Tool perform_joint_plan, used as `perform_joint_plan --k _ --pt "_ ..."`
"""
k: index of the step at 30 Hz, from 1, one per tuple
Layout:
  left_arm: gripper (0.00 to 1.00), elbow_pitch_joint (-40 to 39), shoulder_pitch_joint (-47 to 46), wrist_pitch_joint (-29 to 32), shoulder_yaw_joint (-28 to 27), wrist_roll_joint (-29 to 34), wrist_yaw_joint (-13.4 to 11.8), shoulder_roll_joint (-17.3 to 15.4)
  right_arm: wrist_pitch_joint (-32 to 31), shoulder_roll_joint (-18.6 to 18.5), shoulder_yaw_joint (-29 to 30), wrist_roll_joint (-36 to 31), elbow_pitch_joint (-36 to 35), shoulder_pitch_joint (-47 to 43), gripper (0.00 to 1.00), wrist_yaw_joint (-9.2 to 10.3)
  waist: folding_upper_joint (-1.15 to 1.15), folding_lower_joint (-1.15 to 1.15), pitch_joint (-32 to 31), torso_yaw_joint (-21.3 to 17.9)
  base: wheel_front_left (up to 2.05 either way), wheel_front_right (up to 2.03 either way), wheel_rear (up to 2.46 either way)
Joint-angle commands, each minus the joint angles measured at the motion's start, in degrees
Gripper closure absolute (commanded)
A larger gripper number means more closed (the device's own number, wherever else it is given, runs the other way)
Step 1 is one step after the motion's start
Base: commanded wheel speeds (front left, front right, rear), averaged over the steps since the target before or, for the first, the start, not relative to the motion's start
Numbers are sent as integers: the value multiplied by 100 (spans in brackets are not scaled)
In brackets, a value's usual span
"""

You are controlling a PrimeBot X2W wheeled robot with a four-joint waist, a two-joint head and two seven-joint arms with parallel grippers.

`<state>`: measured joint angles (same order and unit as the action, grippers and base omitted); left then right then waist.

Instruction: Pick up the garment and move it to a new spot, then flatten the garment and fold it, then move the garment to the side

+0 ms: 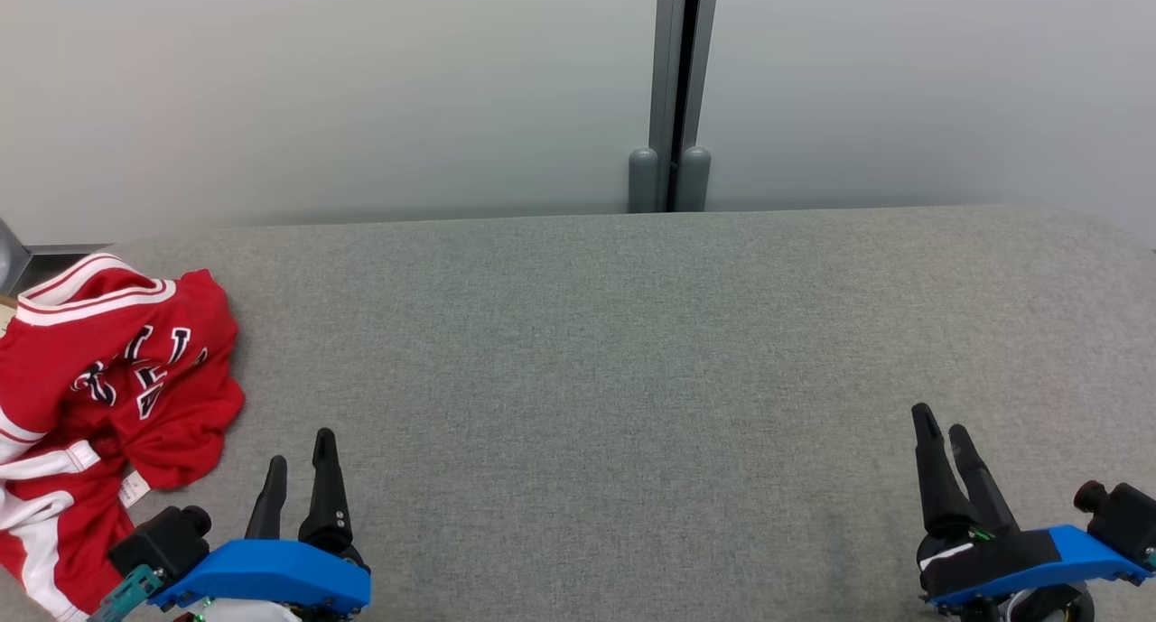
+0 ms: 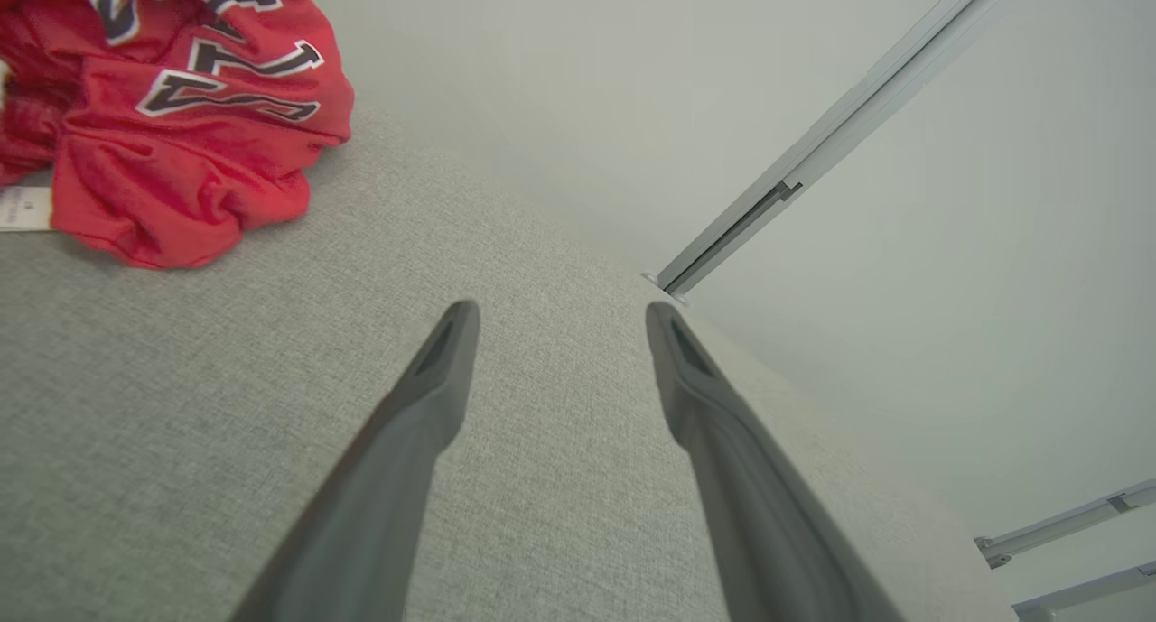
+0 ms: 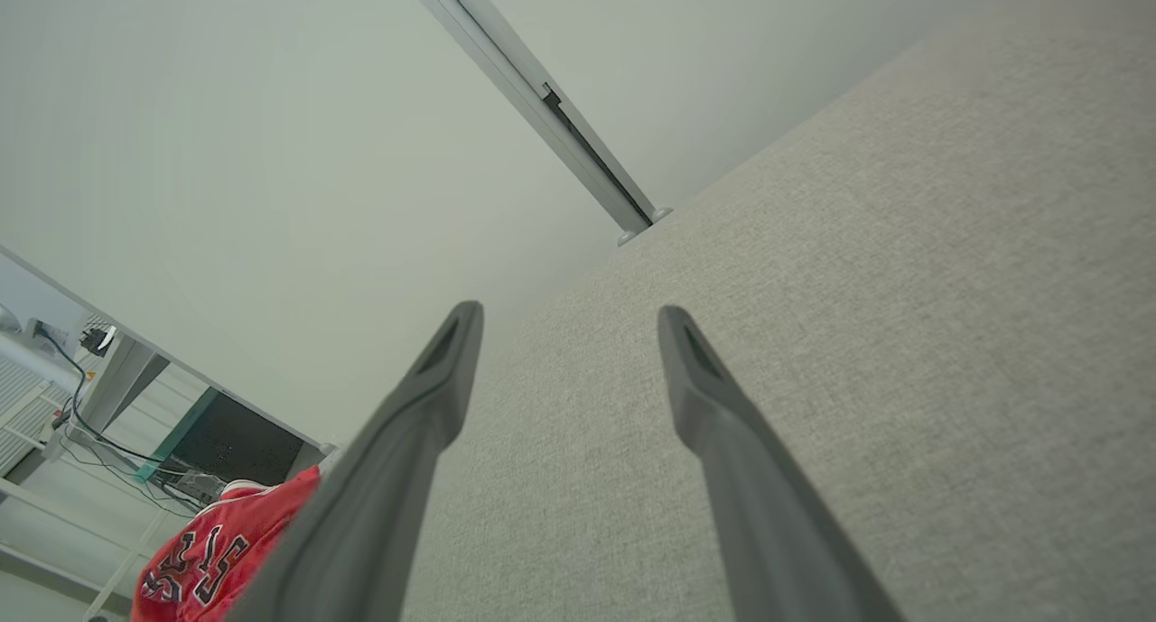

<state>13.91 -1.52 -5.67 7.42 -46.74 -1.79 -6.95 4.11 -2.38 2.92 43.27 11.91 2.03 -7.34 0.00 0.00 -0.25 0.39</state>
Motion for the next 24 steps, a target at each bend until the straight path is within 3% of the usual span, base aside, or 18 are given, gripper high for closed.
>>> perform_joint_plan --k 1,24 --pt "0 -93 -51 -50 46 170 -37 -69 24 -40 -3 -188 -97 -20 0 -13 0 0 0 3 0 0 0" --pt "0 -299 7 -239 476 1419 -362 -328 174 -52 23 -1620 -168 -105 0 -15 0 0 32 -9 0 0 0"
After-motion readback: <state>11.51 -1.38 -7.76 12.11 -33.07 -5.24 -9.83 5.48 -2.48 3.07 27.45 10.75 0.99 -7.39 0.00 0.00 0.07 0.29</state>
